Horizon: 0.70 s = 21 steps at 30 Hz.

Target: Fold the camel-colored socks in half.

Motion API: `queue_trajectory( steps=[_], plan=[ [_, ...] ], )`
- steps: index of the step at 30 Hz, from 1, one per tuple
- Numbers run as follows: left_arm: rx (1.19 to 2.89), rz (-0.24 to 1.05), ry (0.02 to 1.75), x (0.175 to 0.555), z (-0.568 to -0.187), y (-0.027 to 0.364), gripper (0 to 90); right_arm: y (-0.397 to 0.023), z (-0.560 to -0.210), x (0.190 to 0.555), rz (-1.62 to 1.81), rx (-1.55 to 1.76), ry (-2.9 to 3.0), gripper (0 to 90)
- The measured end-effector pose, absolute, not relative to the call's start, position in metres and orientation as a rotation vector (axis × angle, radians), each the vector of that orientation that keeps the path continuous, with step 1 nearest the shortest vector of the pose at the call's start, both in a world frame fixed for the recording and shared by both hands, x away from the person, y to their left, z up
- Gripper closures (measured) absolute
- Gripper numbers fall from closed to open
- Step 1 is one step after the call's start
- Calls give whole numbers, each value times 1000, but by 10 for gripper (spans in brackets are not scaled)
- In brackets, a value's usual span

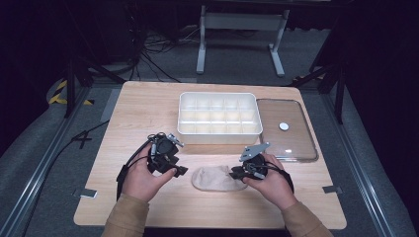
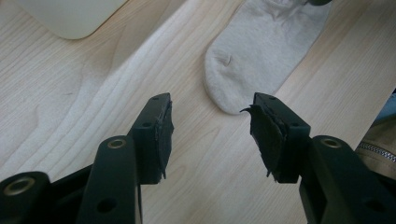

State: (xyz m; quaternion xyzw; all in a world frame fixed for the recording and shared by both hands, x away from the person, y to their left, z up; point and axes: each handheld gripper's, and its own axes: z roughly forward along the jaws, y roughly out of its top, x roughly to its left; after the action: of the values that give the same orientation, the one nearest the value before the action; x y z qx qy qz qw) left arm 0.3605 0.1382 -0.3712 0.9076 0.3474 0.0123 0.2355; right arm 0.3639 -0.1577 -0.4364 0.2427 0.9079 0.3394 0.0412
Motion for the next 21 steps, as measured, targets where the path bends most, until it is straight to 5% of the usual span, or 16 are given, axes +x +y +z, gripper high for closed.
queue_trajectory(
  steps=[7,21],
  plan=[
    [2493,13,953,361,-376,134,489,-140,-445,363,1031,720,2800,885],
    [2485,-29,966,364,-394,131,513,-126,-461,363,982,718,2840,900]
  ],
)
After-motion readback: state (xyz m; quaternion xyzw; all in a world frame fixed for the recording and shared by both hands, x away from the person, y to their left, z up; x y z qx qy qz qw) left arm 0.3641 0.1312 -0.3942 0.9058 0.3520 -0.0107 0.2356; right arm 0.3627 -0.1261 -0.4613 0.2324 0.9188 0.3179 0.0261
